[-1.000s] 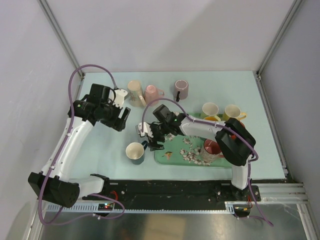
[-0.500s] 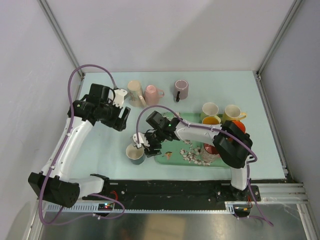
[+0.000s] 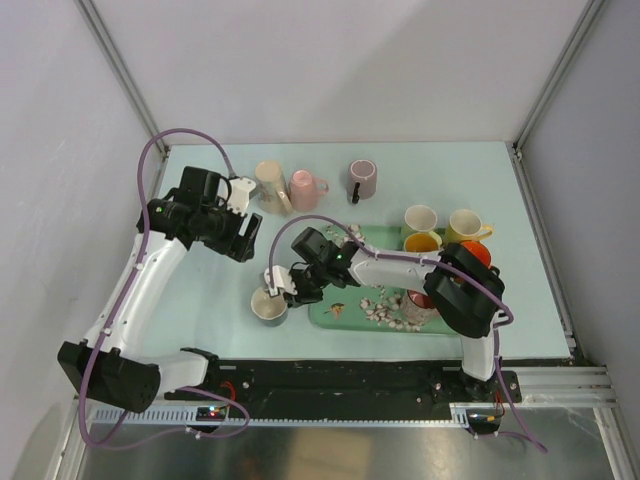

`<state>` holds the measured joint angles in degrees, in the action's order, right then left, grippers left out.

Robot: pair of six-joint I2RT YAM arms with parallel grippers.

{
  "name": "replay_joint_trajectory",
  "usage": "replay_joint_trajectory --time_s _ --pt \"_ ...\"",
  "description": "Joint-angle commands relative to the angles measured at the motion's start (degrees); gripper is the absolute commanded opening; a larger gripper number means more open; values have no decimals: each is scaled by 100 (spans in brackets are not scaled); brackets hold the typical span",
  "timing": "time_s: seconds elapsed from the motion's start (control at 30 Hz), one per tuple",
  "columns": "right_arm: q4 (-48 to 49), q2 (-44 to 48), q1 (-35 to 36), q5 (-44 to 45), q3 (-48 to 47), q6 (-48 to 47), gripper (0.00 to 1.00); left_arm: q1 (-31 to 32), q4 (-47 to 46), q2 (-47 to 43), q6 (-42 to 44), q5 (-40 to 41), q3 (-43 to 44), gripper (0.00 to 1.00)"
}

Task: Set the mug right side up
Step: Pick up the cup at the center of the board.

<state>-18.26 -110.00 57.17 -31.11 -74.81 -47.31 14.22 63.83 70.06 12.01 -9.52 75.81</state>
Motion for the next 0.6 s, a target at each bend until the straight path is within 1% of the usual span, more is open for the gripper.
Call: replay_joint_trajectory --time_s 0.0,0.17,0.33,0.5,0.57 --pt "540 303 -6 250 -11 321 2 -43 5 -119 -78 -145 132 80" --pt "553 844 -193 279 83 618 0 -53 -2 -121 -93 -183 159 79" --pt "633 1521 -632 274 416 1096 0 -115 -33 -51 -216 -385 346 79" --pt "789 2092 -1185 443 871 1422 0 -496 -85 44 -590 -1142 528 79" --pt "826 2229 -1437 539 983 1535 0 -591 -104 87 -659 -1195 533 79"
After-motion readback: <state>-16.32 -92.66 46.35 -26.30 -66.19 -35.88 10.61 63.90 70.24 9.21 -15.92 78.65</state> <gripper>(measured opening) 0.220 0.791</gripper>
